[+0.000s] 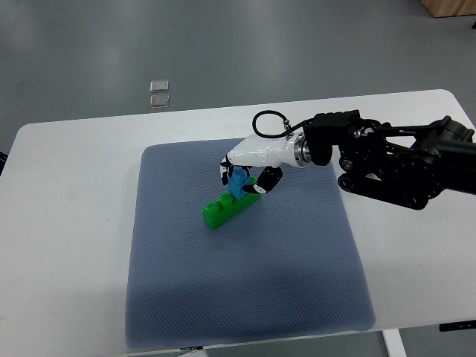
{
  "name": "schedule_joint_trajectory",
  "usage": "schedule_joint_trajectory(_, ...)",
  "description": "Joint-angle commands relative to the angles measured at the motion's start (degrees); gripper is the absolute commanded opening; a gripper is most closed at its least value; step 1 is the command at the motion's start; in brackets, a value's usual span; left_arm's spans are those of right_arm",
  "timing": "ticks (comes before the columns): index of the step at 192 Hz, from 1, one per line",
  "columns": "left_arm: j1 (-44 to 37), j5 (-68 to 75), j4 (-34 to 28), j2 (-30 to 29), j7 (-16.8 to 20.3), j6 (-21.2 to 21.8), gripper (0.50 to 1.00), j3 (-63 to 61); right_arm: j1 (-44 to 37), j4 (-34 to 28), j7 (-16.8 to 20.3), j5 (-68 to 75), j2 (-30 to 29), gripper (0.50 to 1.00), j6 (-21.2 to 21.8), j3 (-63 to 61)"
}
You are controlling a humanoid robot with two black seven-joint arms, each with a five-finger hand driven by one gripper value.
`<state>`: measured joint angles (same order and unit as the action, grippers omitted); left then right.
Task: Stack blue block on green block with right hand
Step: 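Lower the blue block onto the green block's studs and press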
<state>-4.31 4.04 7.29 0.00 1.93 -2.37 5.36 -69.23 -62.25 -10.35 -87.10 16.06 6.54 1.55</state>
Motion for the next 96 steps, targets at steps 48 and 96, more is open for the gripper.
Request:
schedule_joint_trajectory(48,0.00,0.00,0.00,0.00,0.00,0.00,1.000,0.00,0.76,0.37,-0.02,-0.88,-0.24,0.500,-0.83,0.73)
schedule_joint_trajectory(96,0.00,0.00,-0.08,0.00,0.00,0.00,1.000,0.00,0.85,0.46,-0.02,-1.14,-0.59,0.500,-1.36,1.08)
